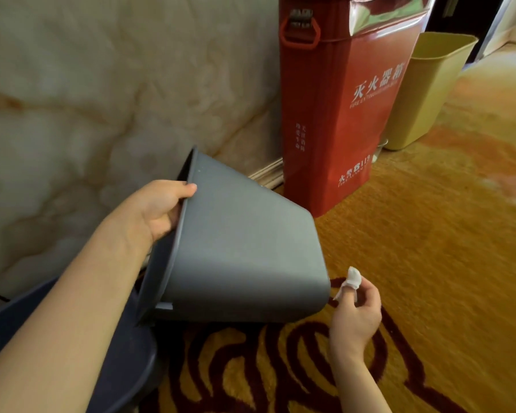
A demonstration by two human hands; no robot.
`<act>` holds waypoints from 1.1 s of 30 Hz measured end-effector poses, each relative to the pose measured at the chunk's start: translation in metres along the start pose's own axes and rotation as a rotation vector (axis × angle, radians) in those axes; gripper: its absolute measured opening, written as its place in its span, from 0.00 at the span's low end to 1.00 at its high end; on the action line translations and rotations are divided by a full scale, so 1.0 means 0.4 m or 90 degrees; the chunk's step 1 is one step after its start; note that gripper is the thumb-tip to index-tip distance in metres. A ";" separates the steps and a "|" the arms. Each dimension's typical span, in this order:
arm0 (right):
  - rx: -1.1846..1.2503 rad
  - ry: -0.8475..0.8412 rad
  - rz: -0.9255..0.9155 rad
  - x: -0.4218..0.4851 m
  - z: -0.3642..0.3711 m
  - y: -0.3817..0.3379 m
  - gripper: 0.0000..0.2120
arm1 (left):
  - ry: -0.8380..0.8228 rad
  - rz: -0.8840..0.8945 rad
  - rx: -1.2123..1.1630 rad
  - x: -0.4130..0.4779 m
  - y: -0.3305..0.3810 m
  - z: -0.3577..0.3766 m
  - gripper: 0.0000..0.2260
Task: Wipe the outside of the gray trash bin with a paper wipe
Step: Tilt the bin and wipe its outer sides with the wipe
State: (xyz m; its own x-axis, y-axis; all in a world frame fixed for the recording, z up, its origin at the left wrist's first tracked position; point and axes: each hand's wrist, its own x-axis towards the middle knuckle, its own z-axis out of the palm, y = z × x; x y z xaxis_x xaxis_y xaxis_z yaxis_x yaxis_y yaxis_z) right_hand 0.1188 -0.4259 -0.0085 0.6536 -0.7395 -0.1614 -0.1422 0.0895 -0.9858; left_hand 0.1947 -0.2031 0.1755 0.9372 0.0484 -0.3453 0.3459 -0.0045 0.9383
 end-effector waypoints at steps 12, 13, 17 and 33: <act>0.078 -0.184 -0.240 -0.108 0.107 -0.218 0.03 | -0.088 0.167 0.004 -0.051 -0.043 -0.017 0.12; 0.084 -0.201 -0.254 -0.114 0.124 -0.235 0.04 | -0.091 0.163 0.001 -0.050 -0.060 -0.015 0.12; 0.093 -0.285 -0.335 -0.131 0.218 -0.314 0.10 | -0.115 0.164 -0.024 -0.045 -0.092 -0.025 0.11; 0.017 -0.256 -0.658 -0.124 0.371 -0.357 0.06 | -0.144 0.180 -0.038 -0.027 -0.106 -0.061 0.14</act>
State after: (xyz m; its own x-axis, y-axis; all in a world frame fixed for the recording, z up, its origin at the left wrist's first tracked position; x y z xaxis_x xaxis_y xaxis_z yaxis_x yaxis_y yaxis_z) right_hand 0.2170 -0.3030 0.1335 0.6424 -0.1968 0.7406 0.6239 -0.4270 -0.6546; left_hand 0.1689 -0.1790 0.1399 0.9837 -0.1684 -0.0625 0.0755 0.0717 0.9946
